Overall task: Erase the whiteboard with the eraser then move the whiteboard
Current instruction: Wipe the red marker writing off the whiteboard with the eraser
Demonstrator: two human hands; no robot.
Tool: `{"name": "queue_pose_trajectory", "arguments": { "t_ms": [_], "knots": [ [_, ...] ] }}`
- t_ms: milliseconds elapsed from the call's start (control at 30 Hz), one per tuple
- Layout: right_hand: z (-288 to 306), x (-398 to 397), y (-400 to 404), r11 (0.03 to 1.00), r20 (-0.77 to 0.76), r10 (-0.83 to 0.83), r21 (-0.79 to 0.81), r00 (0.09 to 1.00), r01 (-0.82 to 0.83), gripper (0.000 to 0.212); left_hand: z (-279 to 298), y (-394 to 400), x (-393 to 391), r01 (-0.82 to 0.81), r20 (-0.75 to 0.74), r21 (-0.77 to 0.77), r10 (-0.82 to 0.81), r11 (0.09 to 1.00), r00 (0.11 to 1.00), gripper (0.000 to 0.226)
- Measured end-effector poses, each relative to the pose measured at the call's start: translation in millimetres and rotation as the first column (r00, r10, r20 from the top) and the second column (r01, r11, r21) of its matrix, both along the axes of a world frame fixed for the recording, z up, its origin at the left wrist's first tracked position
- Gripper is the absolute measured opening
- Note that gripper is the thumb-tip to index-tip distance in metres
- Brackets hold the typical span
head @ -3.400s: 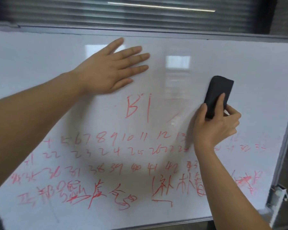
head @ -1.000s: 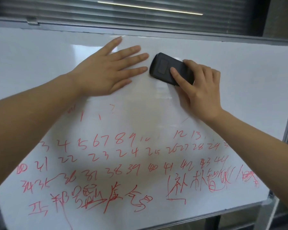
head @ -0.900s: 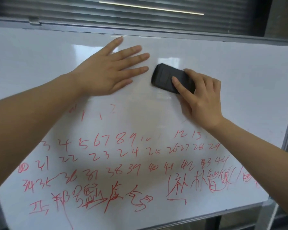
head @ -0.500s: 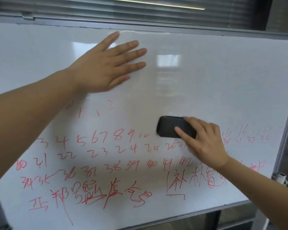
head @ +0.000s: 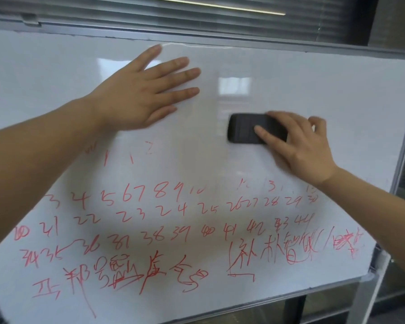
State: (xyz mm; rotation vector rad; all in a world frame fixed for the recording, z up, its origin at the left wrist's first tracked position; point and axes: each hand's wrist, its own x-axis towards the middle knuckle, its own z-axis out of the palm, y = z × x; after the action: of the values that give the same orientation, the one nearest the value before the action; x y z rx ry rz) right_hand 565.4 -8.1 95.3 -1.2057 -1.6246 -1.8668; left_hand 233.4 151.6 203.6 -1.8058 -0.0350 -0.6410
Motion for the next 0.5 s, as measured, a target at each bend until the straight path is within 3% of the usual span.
{"name": "queue_pose_trajectory", "arguments": {
  "t_ms": [167,300,500],
  "knots": [
    [14,1,4,0.993,-0.248,0.034,0.121,0.968,-0.004,0.038,0,-1,3,0.003,-0.003,0.004,-0.003,1.000,1.000,0.050],
    [-13,-17,13,0.978,-0.530,0.136,0.208,0.837,-0.027,0.045,1,-1,5,0.012,-0.005,0.007,-0.012,1.000,1.000,0.050],
    [-70,-70,28,0.973,-0.698,0.211,0.220,0.684,-0.076,0.052,2,3,1,0.016,-0.001,0.000,-0.016,1.000,1.000,0.051]
  ]
}}
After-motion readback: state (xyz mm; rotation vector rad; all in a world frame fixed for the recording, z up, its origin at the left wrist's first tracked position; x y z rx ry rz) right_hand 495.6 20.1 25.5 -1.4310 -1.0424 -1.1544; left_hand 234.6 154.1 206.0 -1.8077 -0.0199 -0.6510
